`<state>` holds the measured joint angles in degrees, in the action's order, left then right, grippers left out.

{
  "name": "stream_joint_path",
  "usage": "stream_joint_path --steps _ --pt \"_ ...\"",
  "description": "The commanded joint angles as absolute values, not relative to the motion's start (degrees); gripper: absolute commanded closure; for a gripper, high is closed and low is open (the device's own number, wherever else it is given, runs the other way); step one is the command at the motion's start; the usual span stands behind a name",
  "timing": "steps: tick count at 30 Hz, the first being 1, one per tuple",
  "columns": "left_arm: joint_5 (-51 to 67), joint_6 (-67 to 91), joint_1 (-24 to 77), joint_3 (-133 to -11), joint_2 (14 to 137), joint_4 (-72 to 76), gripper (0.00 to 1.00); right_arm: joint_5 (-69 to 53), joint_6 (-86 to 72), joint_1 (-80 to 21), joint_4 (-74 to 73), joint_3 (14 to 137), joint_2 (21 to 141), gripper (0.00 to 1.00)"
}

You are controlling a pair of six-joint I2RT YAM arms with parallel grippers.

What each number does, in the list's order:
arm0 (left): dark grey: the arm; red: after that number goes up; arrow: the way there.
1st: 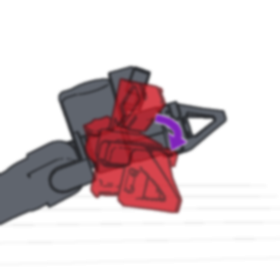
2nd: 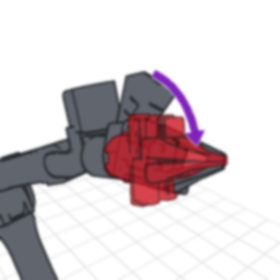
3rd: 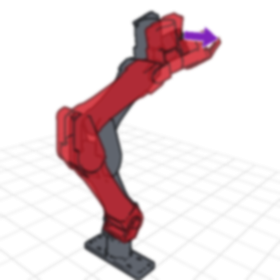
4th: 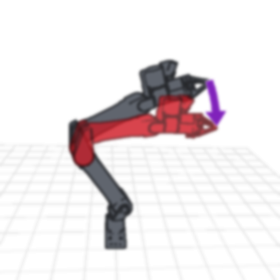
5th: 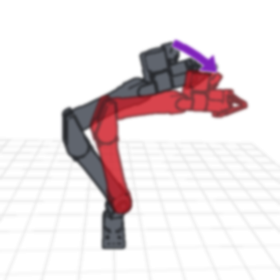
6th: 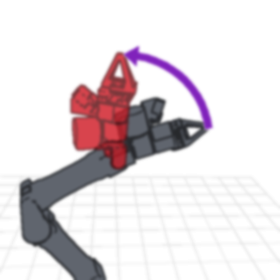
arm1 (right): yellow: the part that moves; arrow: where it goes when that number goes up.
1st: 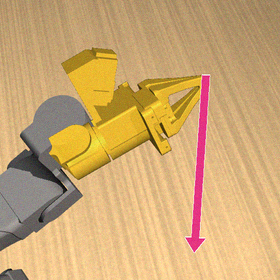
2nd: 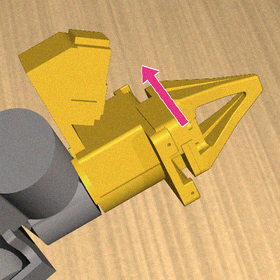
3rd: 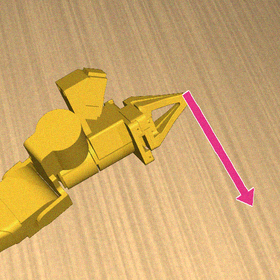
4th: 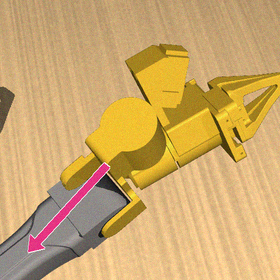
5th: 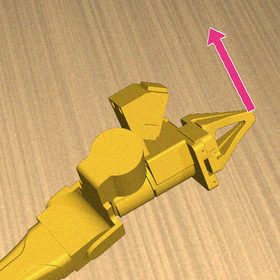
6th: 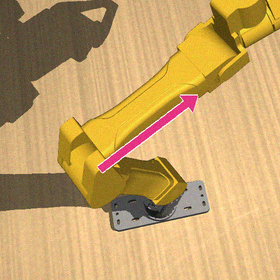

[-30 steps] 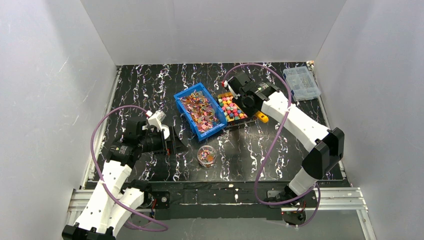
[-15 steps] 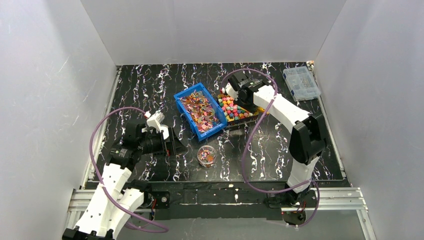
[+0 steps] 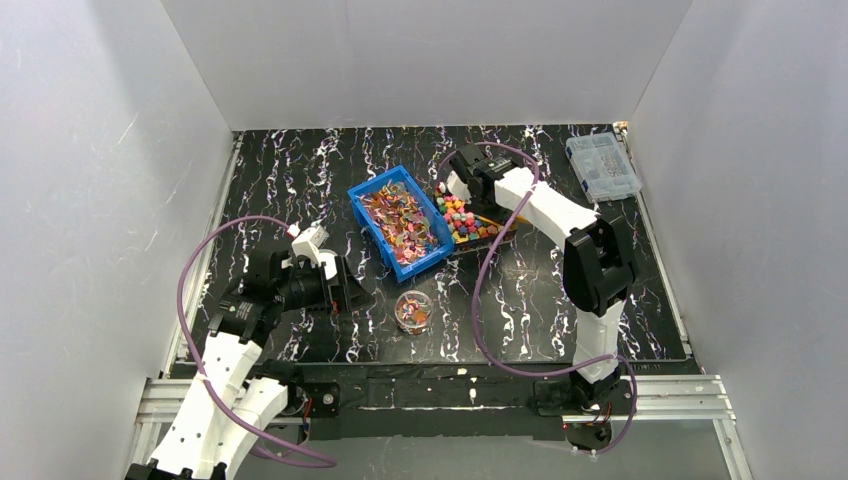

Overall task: Pack the candies
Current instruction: Scoop the fake candies from the storage box.

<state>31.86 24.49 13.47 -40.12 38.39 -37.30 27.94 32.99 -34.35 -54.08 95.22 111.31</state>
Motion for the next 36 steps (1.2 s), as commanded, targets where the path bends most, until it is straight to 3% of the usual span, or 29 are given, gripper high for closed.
stream_joint_path --steps 1,21,36 --pt "31.6 24.3 13.7 -39.7 38.0 -37.2 0.02 29.2 33.5 -34.3 -56.1 97.7 111.5 0.99" --pt "31.7 24.4 13.6 -39.7 37.9 -37.0 0.02 29.5 33.4 -36.2 -57.7 98.7 112.8 0.99" --pt "31.8 24.3 13.7 -39.7 38.5 -37.1 0.02 20.6 29.7 -35.8 -51.8 102.9 119.5 0.99"
